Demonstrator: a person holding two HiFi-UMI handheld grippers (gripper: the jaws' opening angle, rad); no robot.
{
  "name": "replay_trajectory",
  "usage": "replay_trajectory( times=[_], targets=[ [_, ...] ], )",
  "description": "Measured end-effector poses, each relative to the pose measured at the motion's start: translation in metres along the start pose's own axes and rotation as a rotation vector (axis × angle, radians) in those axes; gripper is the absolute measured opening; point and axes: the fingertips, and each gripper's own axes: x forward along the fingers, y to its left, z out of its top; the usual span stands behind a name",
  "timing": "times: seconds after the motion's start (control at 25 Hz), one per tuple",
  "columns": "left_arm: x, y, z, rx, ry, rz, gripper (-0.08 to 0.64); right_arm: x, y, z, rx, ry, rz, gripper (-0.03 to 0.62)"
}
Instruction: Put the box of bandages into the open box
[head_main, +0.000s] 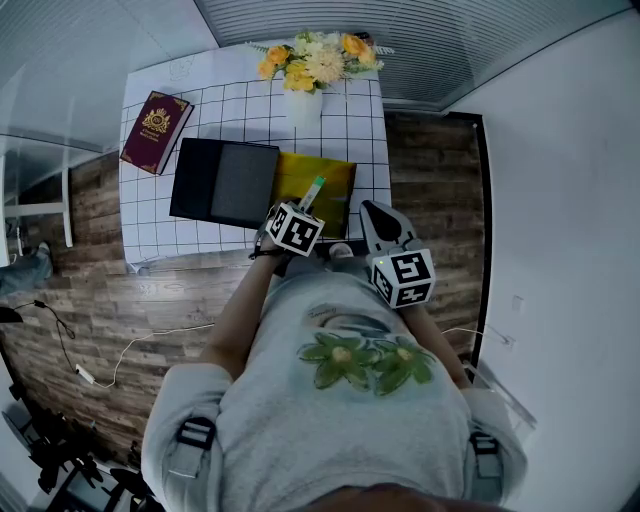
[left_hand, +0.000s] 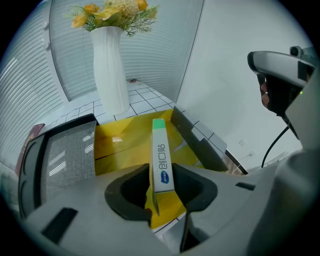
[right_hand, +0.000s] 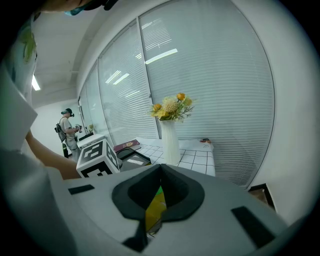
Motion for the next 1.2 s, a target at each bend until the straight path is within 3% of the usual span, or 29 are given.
replay_trajectory(
  times=[0.8,1.2],
  targets=[
    [-0.045,0.004,0.009,-0.027,-0.150,0.051,0.120,0.001,0.024,-0.003,-0.013,-0.006,0.109,0.006],
    [-0.073,-0.001,0.020,-0.085,-0.278,0.068,0.103,0.001,0.031,-0.004,-0.046,0.000,0.141,0.006]
  ],
)
